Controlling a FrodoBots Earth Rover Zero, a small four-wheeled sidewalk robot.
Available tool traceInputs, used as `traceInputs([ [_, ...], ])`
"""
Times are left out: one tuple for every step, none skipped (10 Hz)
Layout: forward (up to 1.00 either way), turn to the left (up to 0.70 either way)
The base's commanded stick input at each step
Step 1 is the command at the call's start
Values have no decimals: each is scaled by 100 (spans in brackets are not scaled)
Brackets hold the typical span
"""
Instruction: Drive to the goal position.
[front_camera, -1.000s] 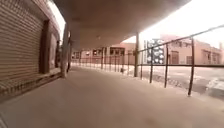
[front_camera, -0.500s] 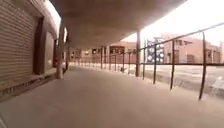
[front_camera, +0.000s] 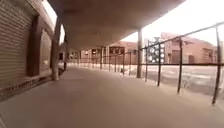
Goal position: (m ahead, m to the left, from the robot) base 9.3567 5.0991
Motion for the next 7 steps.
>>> traceInputs([
  [70, 3],
  [70, 34],
  [70, 35],
  [70, 14],
  [70, 4],
  [70, 0],
  [70, 0],
])
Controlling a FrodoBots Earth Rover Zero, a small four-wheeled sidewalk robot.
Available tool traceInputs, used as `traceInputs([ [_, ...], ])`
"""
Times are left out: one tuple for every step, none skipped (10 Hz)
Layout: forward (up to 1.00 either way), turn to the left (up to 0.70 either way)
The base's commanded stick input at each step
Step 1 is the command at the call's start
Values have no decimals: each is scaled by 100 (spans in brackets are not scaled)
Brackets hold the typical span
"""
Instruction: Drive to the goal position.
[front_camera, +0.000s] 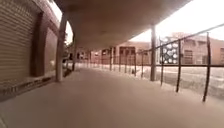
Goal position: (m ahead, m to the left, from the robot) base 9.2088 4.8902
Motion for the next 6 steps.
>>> traceInputs([
  [70, 0],
  [70, 0],
  [70, 0],
  [70, 0],
  [70, 0],
  [70, 0],
])
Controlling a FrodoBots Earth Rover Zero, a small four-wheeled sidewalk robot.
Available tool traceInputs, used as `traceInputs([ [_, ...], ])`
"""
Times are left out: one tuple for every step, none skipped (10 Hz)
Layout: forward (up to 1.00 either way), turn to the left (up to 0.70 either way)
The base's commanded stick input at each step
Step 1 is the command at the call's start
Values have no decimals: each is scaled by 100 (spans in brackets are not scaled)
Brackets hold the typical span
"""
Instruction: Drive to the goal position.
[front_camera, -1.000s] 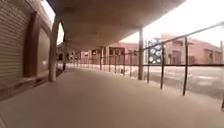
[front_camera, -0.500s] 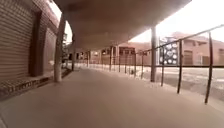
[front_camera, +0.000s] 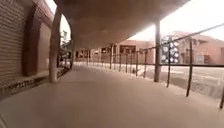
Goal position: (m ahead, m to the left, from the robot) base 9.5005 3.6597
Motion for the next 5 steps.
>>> traceInputs([
  [70, 0],
  [70, 0],
  [70, 0],
  [70, 0],
  [70, 0],
])
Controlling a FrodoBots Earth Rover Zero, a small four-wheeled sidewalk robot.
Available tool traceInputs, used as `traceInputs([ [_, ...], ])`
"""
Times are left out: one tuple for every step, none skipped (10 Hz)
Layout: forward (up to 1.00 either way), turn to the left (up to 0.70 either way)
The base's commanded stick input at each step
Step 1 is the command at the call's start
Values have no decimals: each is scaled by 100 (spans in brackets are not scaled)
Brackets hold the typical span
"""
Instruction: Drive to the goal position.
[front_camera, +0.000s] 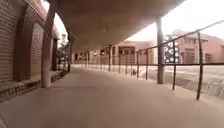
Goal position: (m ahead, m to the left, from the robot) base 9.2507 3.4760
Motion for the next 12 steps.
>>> traceInputs([
  [70, 0],
  [70, 0],
  [70, 0],
  [70, 0],
  [70, 0],
  [70, 0],
  [70, 21],
  [70, 28],
  [70, 35],
  [70, 35],
  [70, 0],
  [70, 0],
])
